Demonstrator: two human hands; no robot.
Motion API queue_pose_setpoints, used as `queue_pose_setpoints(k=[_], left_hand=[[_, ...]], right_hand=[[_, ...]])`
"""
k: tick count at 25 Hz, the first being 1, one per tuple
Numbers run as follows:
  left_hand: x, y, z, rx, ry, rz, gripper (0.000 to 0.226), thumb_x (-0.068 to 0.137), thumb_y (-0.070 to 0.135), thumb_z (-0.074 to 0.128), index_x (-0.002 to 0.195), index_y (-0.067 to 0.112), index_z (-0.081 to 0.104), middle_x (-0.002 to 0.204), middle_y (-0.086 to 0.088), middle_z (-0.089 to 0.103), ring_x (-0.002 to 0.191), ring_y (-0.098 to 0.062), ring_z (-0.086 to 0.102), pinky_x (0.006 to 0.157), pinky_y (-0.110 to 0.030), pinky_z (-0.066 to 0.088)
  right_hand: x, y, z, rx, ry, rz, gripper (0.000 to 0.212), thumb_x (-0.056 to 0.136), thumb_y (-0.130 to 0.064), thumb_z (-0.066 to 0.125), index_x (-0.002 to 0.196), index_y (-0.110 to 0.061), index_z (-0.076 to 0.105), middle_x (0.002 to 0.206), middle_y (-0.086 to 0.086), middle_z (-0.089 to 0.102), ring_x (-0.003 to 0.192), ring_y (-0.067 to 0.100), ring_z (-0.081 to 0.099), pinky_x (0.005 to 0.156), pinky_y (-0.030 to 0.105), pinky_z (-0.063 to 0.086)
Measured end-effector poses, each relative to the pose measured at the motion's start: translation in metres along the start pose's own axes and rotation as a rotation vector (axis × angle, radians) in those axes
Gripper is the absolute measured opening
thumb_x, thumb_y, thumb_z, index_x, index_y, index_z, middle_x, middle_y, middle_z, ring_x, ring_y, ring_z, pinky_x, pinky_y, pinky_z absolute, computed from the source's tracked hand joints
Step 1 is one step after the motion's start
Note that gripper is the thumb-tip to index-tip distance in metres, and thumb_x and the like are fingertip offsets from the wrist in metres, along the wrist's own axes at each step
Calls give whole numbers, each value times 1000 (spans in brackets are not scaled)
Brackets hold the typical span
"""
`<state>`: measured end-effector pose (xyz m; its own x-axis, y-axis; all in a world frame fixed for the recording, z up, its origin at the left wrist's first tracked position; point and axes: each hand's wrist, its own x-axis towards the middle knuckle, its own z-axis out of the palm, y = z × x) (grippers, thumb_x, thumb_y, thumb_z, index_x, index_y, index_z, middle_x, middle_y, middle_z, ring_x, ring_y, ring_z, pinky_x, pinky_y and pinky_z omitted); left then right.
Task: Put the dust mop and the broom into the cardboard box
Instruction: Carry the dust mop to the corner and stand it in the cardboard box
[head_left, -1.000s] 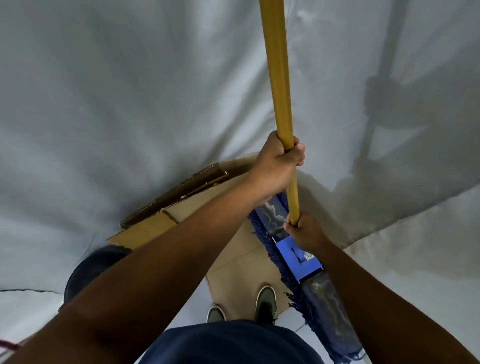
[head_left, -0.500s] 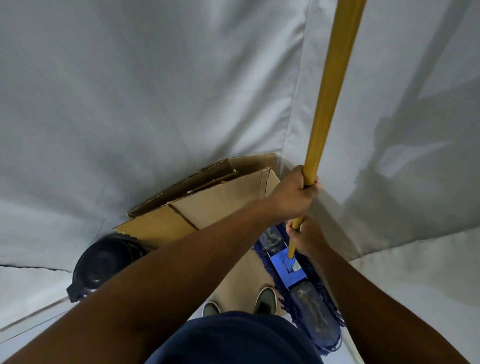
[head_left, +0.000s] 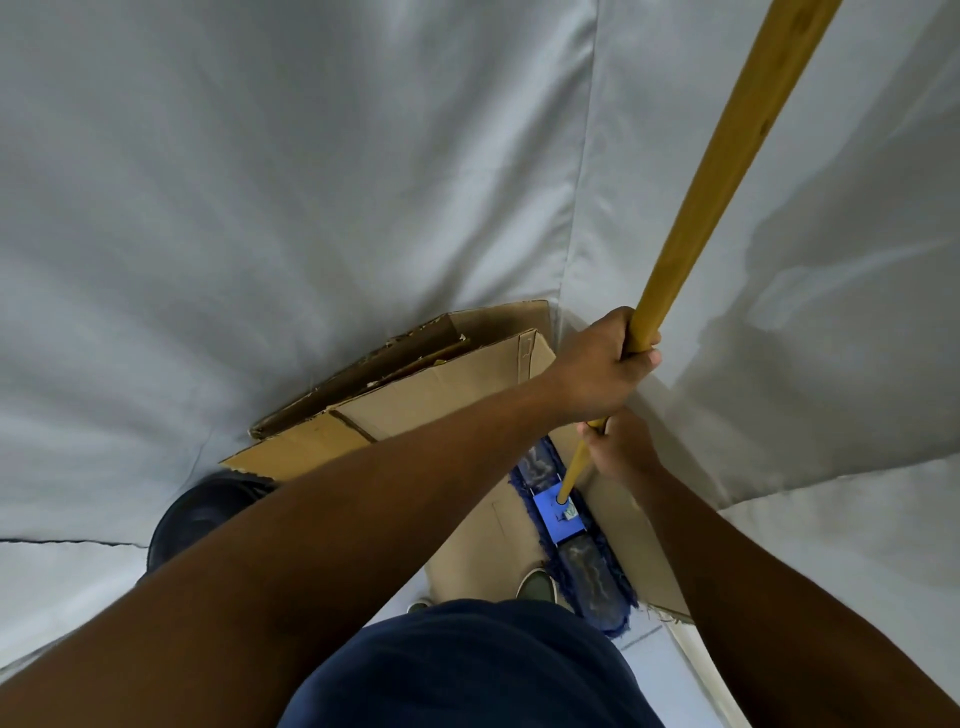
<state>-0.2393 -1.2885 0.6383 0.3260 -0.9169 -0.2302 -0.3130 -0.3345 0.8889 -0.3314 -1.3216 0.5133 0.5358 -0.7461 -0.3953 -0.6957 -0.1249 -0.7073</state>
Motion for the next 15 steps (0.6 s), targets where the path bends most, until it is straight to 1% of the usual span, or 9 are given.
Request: queue_pose_setpoints(k=[4, 6, 9, 11, 12, 13, 14, 15], left_hand=[[8, -3, -1, 14, -4, -15, 21, 95, 18, 54, 113, 7, 55, 100, -4, 59, 99, -22, 58, 91, -36, 47], [14, -2, -4, 15, 0, -20, 21, 96, 18, 53, 114, 7, 54, 104, -8, 60, 102, -23, 59, 92, -36, 47], [22, -4, -5, 21, -16, -42, 24, 96, 18, 52, 118, 7, 52, 113, -12, 60, 107, -25, 58, 95, -37, 46], [28, -6, -6, 32, -33, -61, 26, 97, 19, 51, 120, 7, 49, 115, -16, 59, 108, -29, 58, 94, -41, 47], [31, -7, -7, 42, -34, -72, 26, 97, 20, 50, 120, 7, 47, 110, -16, 60, 103, -29, 59, 92, -42, 47], [34, -8, -8, 55, -27, -77, 24, 97, 21, 50, 117, 7, 46, 100, -14, 59, 93, -27, 59, 86, -41, 48], [36, -9, -9, 70, -13, -74, 21, 98, 20, 49, 114, 8, 45, 89, -9, 56, 82, -23, 56, 79, -39, 48], [38, -10, -10, 79, 2, -68, 21, 98, 19, 49, 114, 7, 45, 85, -5, 53, 78, -20, 54, 75, -38, 48]], right_hand=[[6, -1, 1, -21, -8, 7, 40, 95, -12, 52, 62, -23, 33, 58, -5, 37, 52, 6, 39, 48, 20, 25], [13, -1, 1, -18, 2, -8, 39, 94, -12, 54, 62, -24, 35, 59, -5, 39, 54, 9, 42, 48, 21, 27], [23, 0, 1, -24, 21, -21, 40, 92, -13, 57, 63, -28, 35, 59, -7, 41, 54, 4, 42, 49, 21, 28], [29, -1, 1, -32, 23, -20, 42, 92, -15, 58, 61, -28, 33, 58, -8, 38, 53, 4, 40, 48, 21, 27], [32, -2, 1, -33, 27, -18, 40, 92, -17, 58, 62, -27, 34, 58, -8, 39, 53, 5, 40, 48, 21, 27], [36, -2, 0, -34, 34, -22, 36, 92, -19, 59, 64, -25, 38, 60, -7, 41, 54, 8, 43, 48, 22, 29], [39, -2, -1, -31, 38, -28, 28, 92, -21, 59, 69, -21, 44, 62, -5, 46, 58, 12, 48, 50, 24, 33], [42, -2, -2, -24, 39, -33, 18, 92, -23, 58, 78, -16, 49, 67, -2, 52, 63, 16, 52, 53, 27, 38]])
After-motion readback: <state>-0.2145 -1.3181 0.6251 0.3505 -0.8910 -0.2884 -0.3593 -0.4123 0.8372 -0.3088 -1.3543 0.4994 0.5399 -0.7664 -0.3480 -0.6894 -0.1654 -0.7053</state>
